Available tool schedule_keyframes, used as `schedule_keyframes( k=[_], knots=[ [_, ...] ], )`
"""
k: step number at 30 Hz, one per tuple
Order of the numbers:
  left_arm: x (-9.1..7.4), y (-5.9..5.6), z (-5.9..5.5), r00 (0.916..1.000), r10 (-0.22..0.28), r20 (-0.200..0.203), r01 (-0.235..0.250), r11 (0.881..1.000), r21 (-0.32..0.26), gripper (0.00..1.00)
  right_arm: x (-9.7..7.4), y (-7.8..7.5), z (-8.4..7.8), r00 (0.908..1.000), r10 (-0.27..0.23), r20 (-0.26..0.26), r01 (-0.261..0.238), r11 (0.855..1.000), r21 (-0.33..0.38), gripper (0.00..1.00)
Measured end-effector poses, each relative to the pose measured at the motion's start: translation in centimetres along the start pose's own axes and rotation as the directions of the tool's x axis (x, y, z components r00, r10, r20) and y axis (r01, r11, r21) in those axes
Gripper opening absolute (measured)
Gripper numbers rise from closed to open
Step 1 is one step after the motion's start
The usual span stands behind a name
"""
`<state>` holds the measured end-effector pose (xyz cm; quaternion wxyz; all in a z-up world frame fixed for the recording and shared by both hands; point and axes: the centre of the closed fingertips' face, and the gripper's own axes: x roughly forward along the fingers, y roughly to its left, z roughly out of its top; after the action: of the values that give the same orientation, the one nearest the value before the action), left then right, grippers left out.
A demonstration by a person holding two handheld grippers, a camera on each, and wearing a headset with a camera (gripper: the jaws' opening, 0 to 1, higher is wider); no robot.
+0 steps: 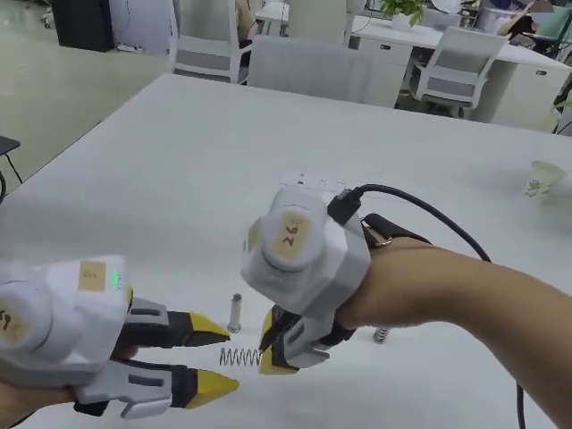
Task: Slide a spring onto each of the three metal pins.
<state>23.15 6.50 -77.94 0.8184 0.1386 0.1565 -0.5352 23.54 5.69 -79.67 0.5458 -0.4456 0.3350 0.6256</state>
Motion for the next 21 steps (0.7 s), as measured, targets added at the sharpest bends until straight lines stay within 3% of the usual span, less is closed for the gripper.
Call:
schedule_keyframes(
  k=[14, 21],
  knots=[
    [0.22, -0.32, 0.24, 0.9996, -0.028, 0.003, 0.028, 0.999, 0.035, 0.04, -0.62, 0.58, -0.27, 1.0000, 0.003, -0.008, -0.003, 0.999, -0.032, 0.08],
    [0.32, -0.63, 0.60, 0.9992, -0.039, 0.006, 0.039, 0.999, 0.035, 0.03, -1.01, 0.55, -0.38, 1.0000, 0.000, -0.002, -0.001, 0.999, -0.048, 0.08]
  ],
)
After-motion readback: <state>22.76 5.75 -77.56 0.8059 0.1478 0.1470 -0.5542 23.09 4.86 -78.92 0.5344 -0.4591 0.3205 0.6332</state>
